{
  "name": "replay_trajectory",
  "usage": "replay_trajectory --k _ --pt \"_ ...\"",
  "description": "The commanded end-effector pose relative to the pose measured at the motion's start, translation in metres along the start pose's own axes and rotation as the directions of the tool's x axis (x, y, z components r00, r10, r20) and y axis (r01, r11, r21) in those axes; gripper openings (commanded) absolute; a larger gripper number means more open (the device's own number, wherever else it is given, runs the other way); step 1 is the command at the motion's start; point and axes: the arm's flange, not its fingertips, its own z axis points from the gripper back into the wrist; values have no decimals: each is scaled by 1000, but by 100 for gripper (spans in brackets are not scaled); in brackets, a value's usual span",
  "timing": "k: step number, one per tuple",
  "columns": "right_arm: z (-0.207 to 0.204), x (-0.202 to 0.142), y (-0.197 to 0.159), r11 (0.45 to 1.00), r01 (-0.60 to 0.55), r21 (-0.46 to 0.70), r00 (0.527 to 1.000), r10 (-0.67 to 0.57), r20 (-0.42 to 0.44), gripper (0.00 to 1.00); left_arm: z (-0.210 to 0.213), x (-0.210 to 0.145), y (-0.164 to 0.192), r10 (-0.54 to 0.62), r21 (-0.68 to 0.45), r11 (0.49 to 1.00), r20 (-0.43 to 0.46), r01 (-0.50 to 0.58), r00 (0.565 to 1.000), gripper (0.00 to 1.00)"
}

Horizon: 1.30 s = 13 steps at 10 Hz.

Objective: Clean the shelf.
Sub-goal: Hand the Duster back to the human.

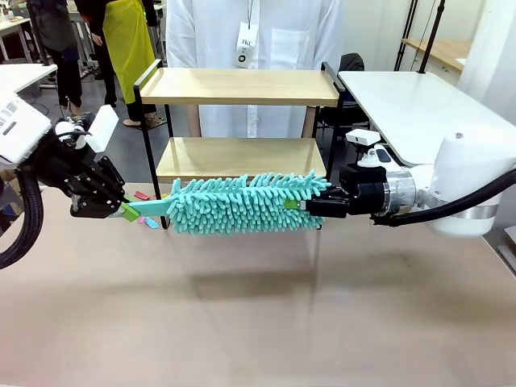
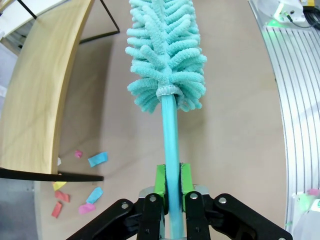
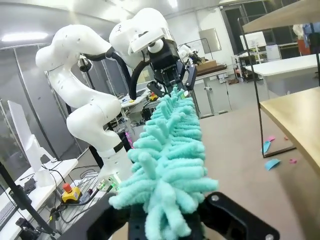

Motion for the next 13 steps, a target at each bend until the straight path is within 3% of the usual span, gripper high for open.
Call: replay_trajectory --k 1,2,5,8,11,13 --pt "-1 1 0 1000 9 -9 1000 -9 -17 0 6 0 1 2 -32 999 43 -1 999 70" --pt "-1 1 0 1000 9 -9 1000 -9 -17 0 13 -1 1 25 -45 999 104 -20 994 99" --pt "-1 1 0 1000 9 -9 1000 -9 -17 0 65 -14 -4 83 -3 996 319 -86 944 100" --pt "-1 1 0 1000 9 -9 1000 -9 -17 0 118 -57 -17 111 66 985 475 -161 873 100" --pt "-1 1 0 1000 9 -9 1000 -9 -17 0 146 -101 -37 128 116 968 536 -223 834 100" --pt "-1 1 0 1000 9 -9 1000 -9 -17 0 153 -109 -39 145 115 961 563 -250 813 100"
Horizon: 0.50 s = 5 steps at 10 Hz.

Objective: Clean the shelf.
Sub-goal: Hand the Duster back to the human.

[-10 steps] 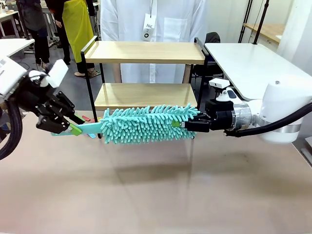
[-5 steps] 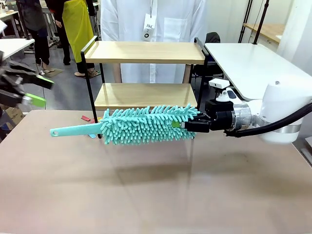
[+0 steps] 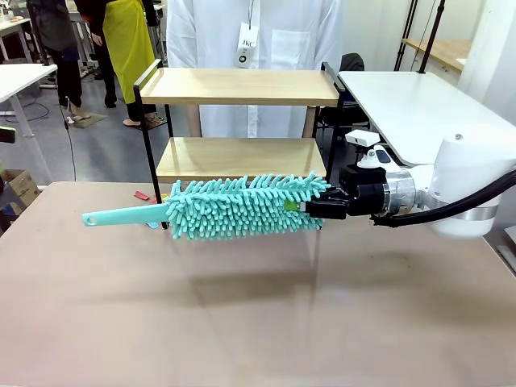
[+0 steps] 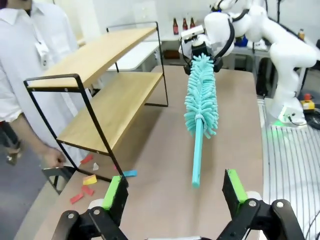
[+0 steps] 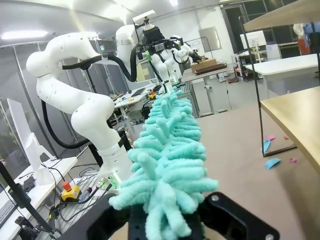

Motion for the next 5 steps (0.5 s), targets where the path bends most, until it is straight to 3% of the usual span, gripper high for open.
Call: replay_trajectory --k 1,2,5 --pt "0 2 0 1000 14 -8 1000 -14 -10 0 -7 5 2 -11 -10 1000 -15 11 1000 100" --pt "0 0 0 1000 0 0 1000 0 0 16 -7 5 2 -11 -10 1000 -15 11 1000 100" --pt "15 55 25 996 -68 -56 992 74 106 16 -7 5 2 -11 -10 1000 -15 11 1000 100"
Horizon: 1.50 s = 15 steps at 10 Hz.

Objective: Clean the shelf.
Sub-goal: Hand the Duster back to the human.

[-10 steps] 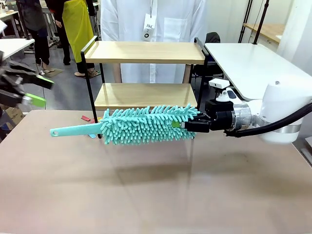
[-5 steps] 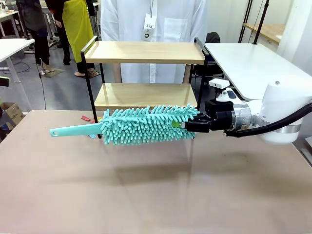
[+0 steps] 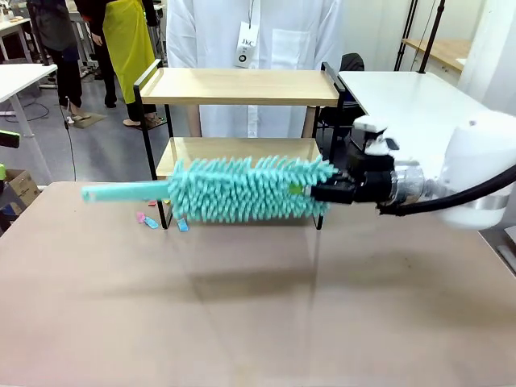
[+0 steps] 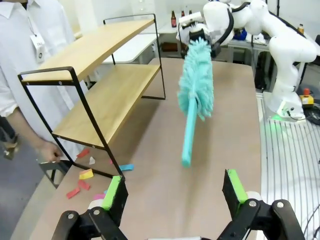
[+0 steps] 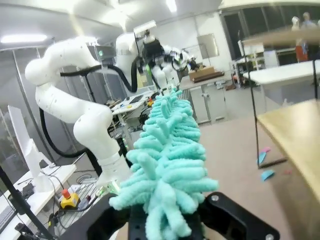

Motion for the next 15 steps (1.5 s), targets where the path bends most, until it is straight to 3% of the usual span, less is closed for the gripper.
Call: replay_trajectory --k 1,5,7,10,12,14,15 --pt "10 41 23 995 -80 -62 993 85 81 16 1 2 2 -14 5 1000 33 14 999 100" --pt "52 100 57 967 -132 -219 949 187 252 16 1 2 2 -14 5 1000 33 14 999 100" --pt "79 118 74 915 -129 -381 917 256 305 16 1 2 2 -14 5 1000 33 14 999 100" --pt "127 126 95 758 -87 -646 871 373 320 16 1 2 2 -14 5 1000 33 14 999 100" --pt "152 126 109 589 -76 -805 847 464 260 16 1 2 2 -14 5 1000 33 14 999 100" --pt "166 121 112 451 -68 -890 847 497 188 16 1 2 2 -14 5 1000 33 14 999 100" --pt "172 118 112 408 -63 -911 852 497 164 16 1 2 2 -14 5 1000 33 14 999 100"
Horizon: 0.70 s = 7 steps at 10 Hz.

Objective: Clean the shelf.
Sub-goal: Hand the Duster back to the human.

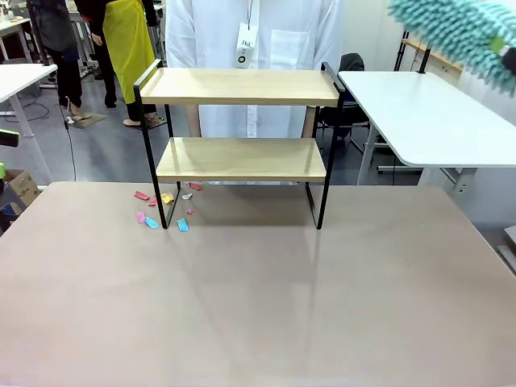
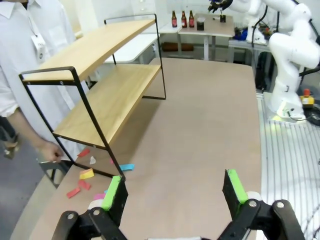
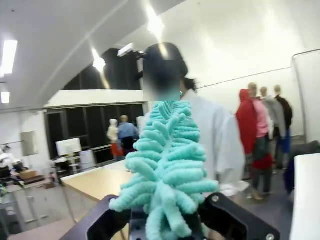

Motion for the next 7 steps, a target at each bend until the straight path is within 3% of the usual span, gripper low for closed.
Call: replay_trajectory --k 1,7 --pt "-33 -33 54 989 -92 -111 996 90 -26 16 -1 1 1 -18 2 1000 32 18 999 100" --pt "-20 -48 35 972 -124 -200 986 98 -135 16 -1 1 1 -18 2 1000 32 18 999 100"
